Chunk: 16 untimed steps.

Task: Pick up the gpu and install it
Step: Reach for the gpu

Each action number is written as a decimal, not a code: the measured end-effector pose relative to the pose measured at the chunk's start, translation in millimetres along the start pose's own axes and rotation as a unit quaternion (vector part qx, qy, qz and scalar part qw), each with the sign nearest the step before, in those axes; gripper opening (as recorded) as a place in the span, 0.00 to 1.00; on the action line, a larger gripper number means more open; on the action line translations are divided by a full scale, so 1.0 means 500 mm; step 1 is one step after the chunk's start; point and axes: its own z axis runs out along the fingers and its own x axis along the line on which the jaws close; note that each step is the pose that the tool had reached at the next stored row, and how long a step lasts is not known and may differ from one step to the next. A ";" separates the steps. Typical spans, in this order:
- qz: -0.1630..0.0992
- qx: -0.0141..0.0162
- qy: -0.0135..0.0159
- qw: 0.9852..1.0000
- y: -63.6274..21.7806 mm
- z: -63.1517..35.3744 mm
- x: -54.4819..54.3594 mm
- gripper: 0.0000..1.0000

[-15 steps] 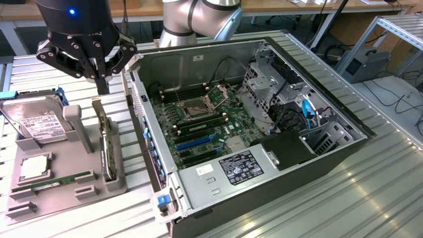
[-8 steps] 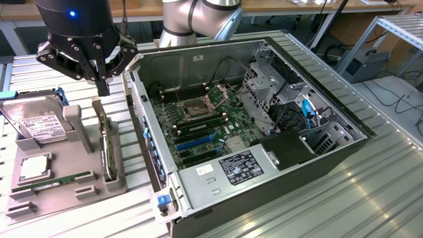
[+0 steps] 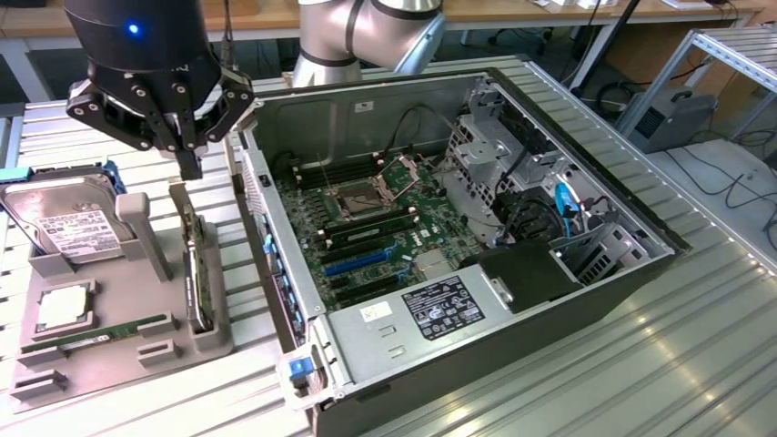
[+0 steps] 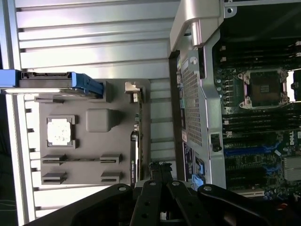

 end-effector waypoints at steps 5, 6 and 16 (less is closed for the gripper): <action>0.000 0.000 0.000 1.000 -0.005 0.000 0.000 0.11; 0.000 0.000 0.000 1.000 -0.006 0.000 0.000 0.11; 0.000 0.000 0.000 1.000 -0.031 -0.001 -0.002 0.11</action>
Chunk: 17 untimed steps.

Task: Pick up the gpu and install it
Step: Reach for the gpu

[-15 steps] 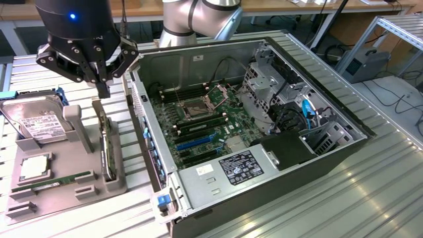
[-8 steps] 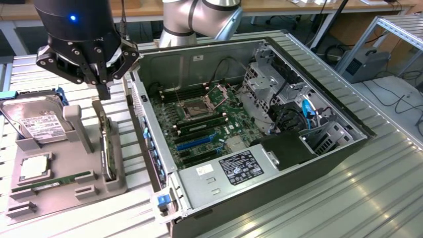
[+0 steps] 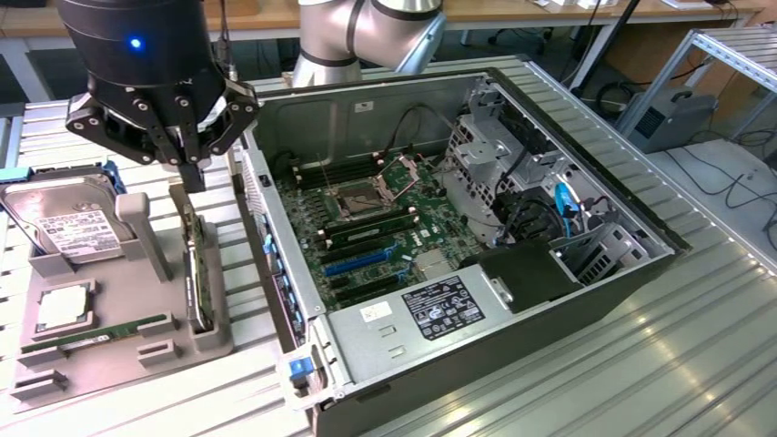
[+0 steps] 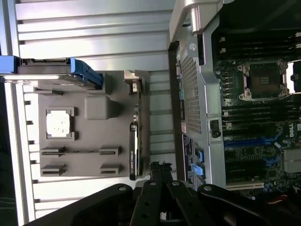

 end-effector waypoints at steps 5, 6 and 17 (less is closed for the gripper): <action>0.000 0.000 0.000 1.000 -0.030 -0.001 -0.002 0.11; 0.000 0.000 0.000 1.000 -0.030 -0.001 0.002 0.11; 0.000 0.000 0.000 1.000 -0.033 -0.003 0.043 0.11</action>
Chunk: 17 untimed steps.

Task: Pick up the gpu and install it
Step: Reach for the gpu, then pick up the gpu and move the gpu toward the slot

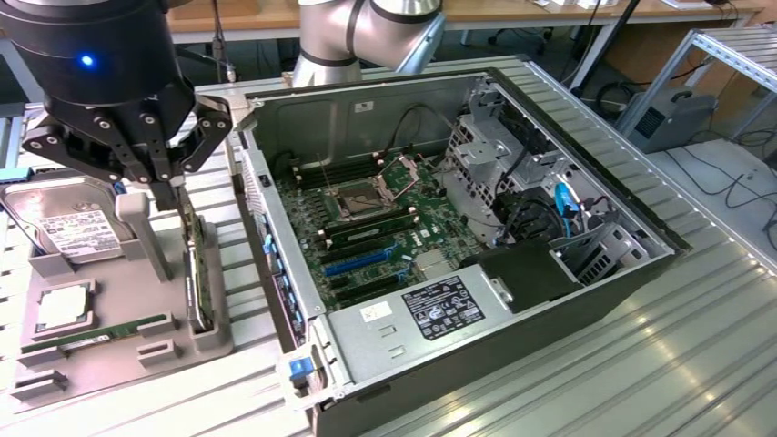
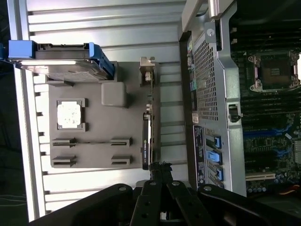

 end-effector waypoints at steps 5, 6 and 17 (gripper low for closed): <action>0.000 0.000 0.000 1.000 0.000 0.000 0.003 0.11; 0.000 0.000 0.000 1.000 0.000 0.000 0.003 0.11; 0.000 0.000 0.000 1.000 0.000 0.000 0.003 0.11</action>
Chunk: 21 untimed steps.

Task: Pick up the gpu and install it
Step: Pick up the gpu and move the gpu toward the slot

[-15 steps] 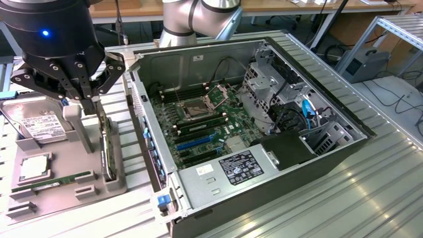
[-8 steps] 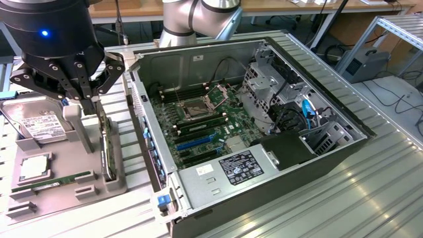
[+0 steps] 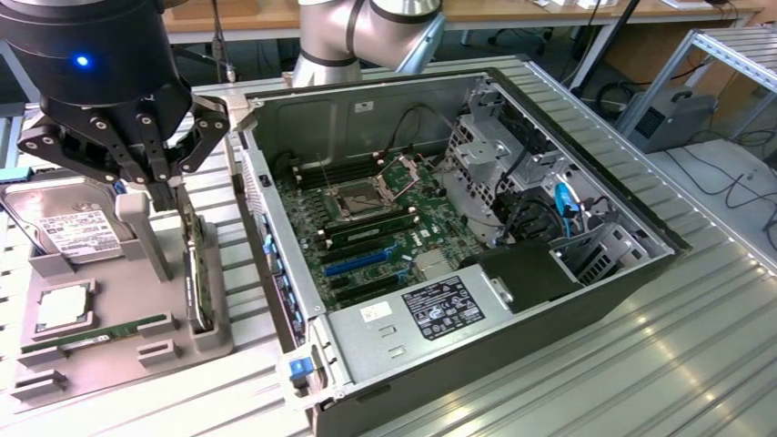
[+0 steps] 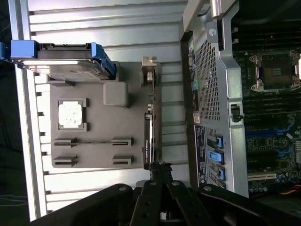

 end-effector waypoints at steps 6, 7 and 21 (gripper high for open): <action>0.000 0.000 0.000 1.000 0.000 0.000 0.000 0.30; 0.000 0.000 0.000 1.000 0.000 0.000 0.000 0.36; 0.000 0.000 0.000 1.000 0.000 0.008 0.000 0.42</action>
